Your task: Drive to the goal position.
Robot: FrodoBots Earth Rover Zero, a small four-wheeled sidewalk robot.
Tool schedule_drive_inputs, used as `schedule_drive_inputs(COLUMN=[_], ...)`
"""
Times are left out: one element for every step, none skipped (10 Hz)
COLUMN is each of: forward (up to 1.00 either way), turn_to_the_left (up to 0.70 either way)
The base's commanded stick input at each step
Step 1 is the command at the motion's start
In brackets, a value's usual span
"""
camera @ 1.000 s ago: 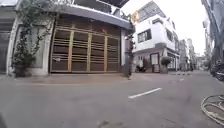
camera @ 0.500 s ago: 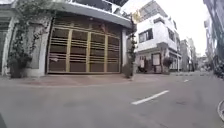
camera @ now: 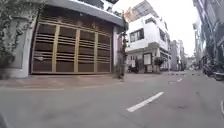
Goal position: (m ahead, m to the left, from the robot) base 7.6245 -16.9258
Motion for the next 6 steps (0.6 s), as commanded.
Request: schedule_drive_inputs(forward=[0.77, 0.85, 0.92, 1.00, 1.00, 1.00], turn_to_the_left=[0.00, 0.00, -0.09, -0.30, -0.40, -0.40])
